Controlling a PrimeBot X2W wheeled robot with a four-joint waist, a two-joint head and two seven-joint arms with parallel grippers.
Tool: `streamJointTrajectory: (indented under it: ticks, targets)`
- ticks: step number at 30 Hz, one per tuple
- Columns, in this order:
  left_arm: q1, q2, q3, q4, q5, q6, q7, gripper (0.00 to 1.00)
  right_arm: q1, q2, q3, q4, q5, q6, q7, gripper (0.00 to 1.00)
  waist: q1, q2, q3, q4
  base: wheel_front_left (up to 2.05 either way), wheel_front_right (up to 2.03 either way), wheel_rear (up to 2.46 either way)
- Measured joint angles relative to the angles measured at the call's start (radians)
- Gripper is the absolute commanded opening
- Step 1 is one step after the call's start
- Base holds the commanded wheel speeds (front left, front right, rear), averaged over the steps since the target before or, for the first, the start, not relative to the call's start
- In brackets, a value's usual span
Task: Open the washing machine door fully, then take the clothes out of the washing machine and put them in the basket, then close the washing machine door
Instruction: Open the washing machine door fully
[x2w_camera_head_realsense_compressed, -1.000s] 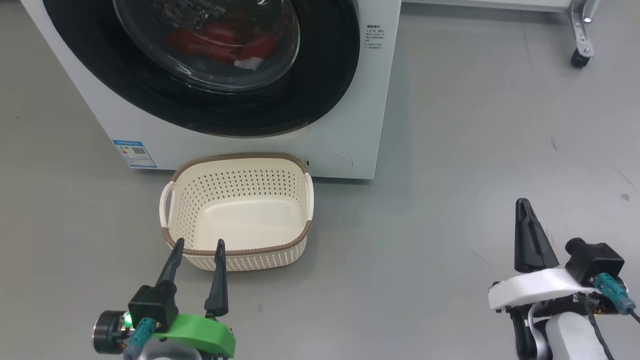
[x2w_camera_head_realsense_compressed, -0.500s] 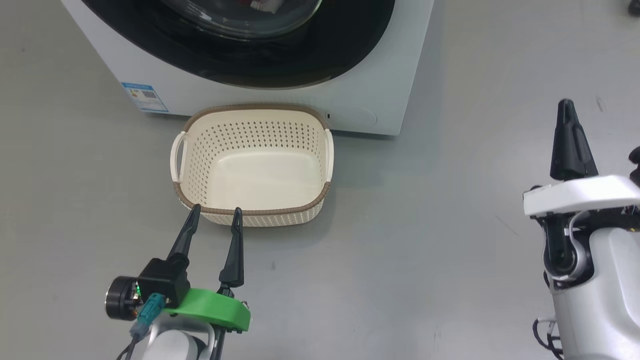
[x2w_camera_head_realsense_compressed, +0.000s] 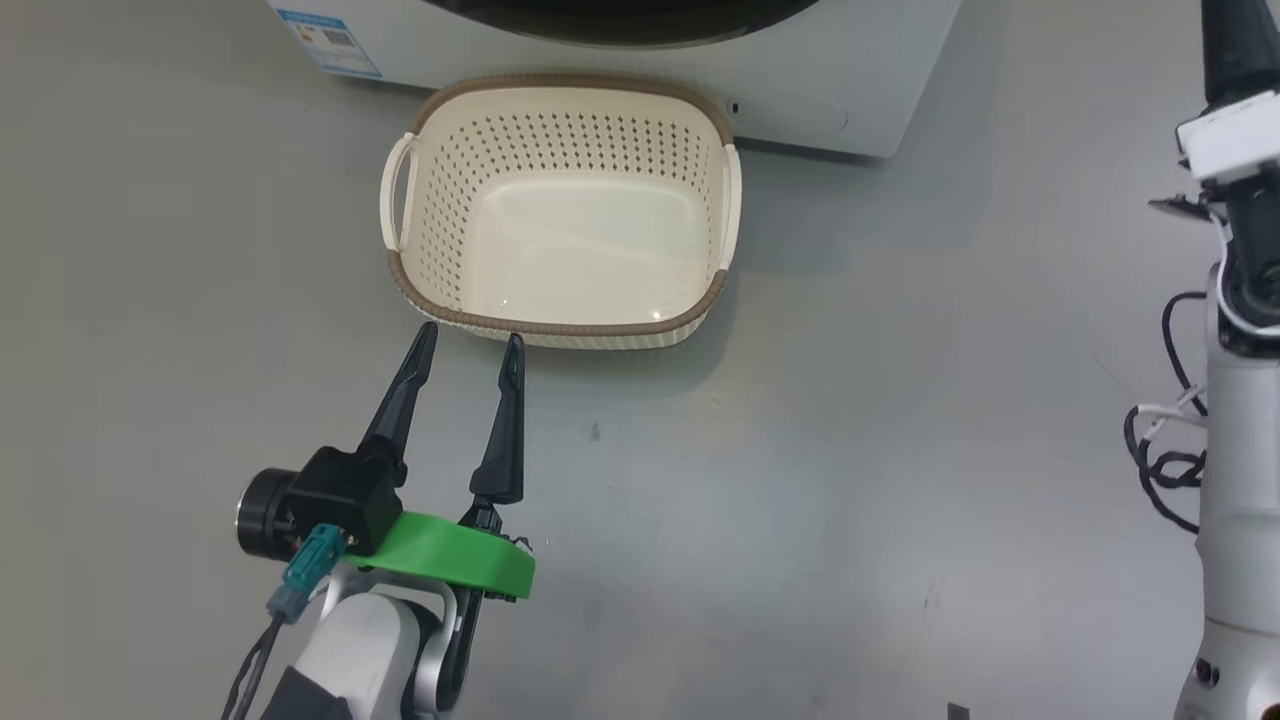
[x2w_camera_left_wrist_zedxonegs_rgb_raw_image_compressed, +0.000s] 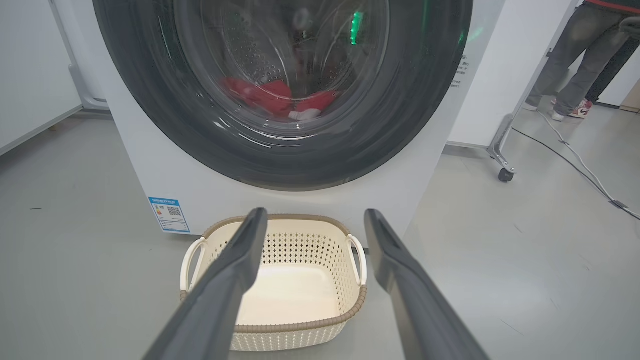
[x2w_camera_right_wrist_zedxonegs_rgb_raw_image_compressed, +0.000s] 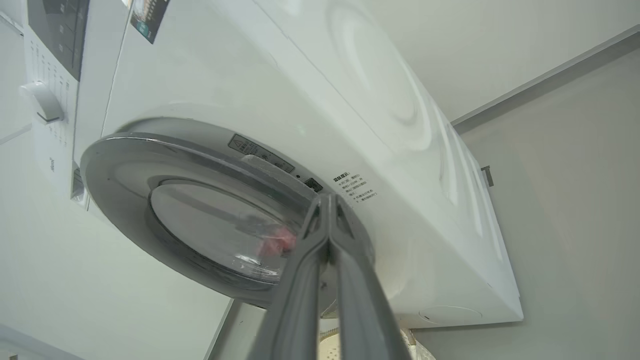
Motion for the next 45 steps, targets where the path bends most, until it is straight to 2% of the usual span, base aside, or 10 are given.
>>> streamJointTrajectory:
  ticks: [3,13,21,27,45]
  targets:
    - [-0.017,0.000,-0.011,-0.005,-0.006,0.000,0.000,1.00,-0.066,-0.004,-0.013,0.003,0.059,-0.003,0.059,0.00,0.0000,0.0000,0.037,0.019,0.00,0.00,0.00]
    - [-0.069,-0.002,-0.025,-0.018,-0.015,0.001,0.000,1.00,-0.277,-0.016,-0.036,0.027,0.167,-0.073,0.201,0.00,0.0001,0.0000,0.140,0.073,0.00,0.00,0.00]
    - [-0.097,-0.005,-0.039,-0.017,-0.025,0.003,0.000,1.00,-0.406,-0.055,-0.027,0.065,0.177,-0.117,0.285,0.00,0.0001,0.0000,0.196,0.103,0.00,0.00,0.00]
    - [-0.113,-0.005,-0.044,-0.018,-0.043,0.005,0.000,1.00,-0.495,-0.059,-0.013,0.101,0.182,-0.150,0.341,0.00,0.0001,0.0000,0.228,0.122,0.00,0.00,0.00]
    - [-0.129,-0.011,-0.059,0.000,-0.055,0.010,0.000,1.00,-0.629,-0.067,0.008,0.219,0.219,-0.187,0.430,0.00,0.0001,0.0000,0.266,0.163,0.00,0.00,0.00]
